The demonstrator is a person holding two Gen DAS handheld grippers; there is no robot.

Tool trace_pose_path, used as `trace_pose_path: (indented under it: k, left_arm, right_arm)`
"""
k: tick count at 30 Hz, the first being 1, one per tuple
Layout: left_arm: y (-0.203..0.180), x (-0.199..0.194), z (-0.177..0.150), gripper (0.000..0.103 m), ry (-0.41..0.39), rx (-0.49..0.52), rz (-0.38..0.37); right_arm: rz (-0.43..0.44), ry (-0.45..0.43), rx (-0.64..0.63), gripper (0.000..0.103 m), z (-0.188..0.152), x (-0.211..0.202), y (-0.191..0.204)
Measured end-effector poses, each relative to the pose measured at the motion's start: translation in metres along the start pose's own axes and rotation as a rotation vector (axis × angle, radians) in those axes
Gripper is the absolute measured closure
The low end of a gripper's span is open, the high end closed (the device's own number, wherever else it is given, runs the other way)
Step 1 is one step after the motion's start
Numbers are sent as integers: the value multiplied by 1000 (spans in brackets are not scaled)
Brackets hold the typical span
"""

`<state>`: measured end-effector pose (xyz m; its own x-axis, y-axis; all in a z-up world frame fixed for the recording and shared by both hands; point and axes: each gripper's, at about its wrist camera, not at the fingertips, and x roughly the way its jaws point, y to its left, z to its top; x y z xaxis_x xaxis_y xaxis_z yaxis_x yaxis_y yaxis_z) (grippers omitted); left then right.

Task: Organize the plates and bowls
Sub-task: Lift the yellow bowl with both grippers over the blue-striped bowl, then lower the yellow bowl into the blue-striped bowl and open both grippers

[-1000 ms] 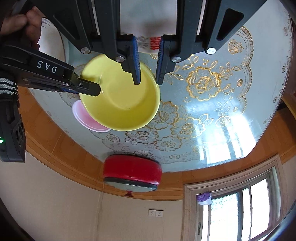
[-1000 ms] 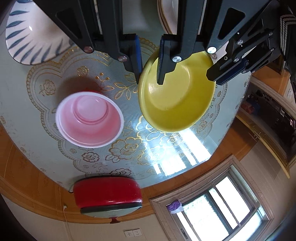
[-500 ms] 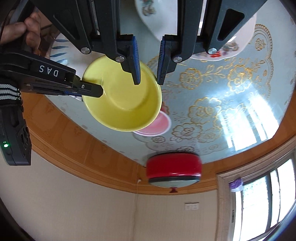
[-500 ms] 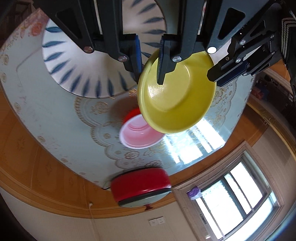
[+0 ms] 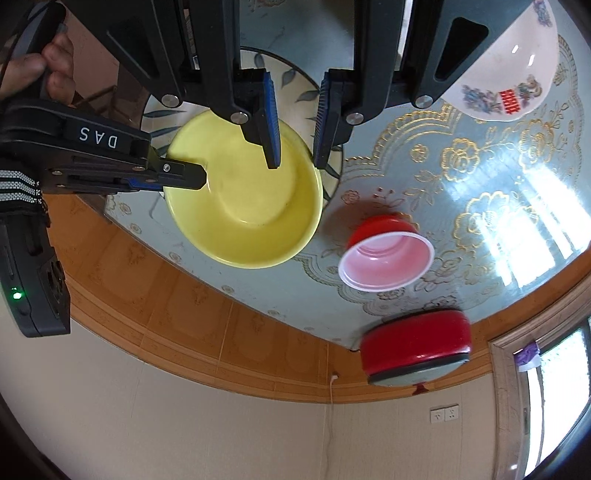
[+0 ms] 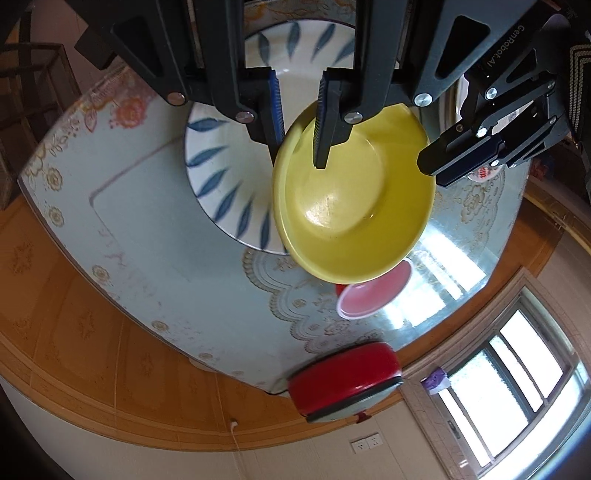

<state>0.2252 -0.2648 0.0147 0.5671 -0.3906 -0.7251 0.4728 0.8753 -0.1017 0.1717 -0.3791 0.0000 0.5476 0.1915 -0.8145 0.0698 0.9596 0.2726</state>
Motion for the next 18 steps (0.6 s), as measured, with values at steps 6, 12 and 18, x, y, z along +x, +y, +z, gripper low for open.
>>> trace_pose_path:
  k: [6, 12, 18]
  left_arm:
    - [-7, 18, -7, 87, 59, 0, -5]
    - [-5, 27, -13, 86, 106, -19, -17]
    - [-6, 30, -15, 86, 113, -20, -13]
  right_arm:
    - [-17, 49, 14, 88, -7, 13, -10]
    - [-16, 99, 8, 86, -9, 22, -12]
    - [-27, 109, -6, 86, -10, 24, -9]
